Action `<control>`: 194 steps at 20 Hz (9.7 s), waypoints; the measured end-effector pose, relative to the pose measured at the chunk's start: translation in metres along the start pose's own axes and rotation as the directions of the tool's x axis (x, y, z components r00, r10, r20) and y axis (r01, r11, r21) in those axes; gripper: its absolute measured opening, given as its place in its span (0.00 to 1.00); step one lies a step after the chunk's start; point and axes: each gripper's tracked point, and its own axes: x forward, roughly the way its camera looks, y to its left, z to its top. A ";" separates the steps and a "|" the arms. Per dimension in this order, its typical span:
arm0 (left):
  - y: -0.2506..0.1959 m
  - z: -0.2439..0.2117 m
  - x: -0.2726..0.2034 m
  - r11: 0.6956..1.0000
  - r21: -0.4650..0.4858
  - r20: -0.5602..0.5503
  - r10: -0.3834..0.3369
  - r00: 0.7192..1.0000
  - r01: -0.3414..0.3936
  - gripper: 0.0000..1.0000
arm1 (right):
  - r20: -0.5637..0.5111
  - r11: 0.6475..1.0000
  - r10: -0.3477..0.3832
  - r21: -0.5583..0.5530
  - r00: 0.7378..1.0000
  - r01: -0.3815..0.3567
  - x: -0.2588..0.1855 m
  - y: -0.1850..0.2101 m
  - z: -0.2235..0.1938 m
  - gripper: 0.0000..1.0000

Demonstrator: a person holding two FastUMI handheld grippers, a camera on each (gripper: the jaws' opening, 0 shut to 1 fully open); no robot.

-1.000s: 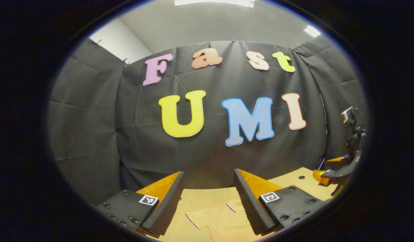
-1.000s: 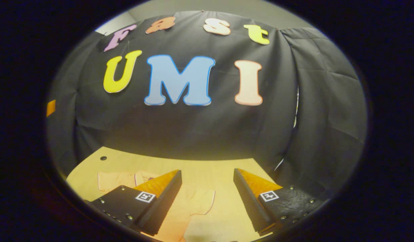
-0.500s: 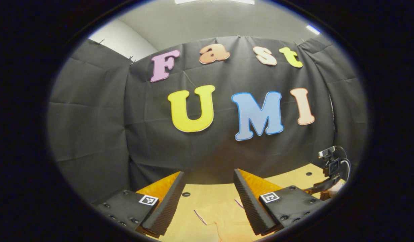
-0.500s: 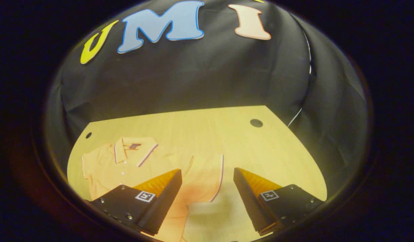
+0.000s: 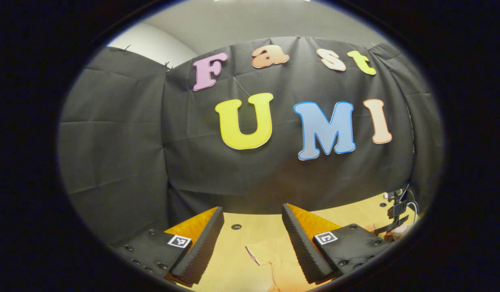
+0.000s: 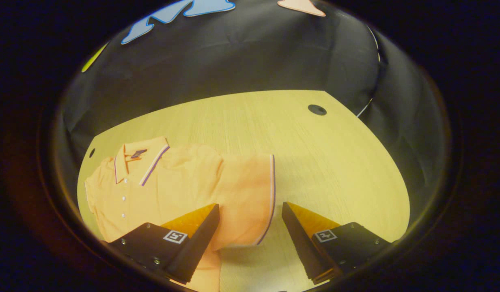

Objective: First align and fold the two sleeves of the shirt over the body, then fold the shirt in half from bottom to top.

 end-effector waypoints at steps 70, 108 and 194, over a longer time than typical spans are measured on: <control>-0.005 -0.339 0.178 0.996 -0.034 -0.545 -0.085 0.834 0.079 0.91 | 0.681 0.983 0.181 -0.121 0.710 -0.135 -0.391 0.085 0.127 0.39; -0.054 -0.364 0.228 0.975 0.101 -0.592 -0.100 0.800 0.197 0.08 | 0.607 0.996 0.081 -0.013 0.791 -0.092 -0.377 0.035 0.081 0.39; -0.045 -0.450 -0.143 0.924 -0.086 -0.961 -0.176 0.214 0.372 0.94 | -0.556 0.971 0.053 -0.167 0.829 -0.174 -0.193 0.048 -0.279 0.95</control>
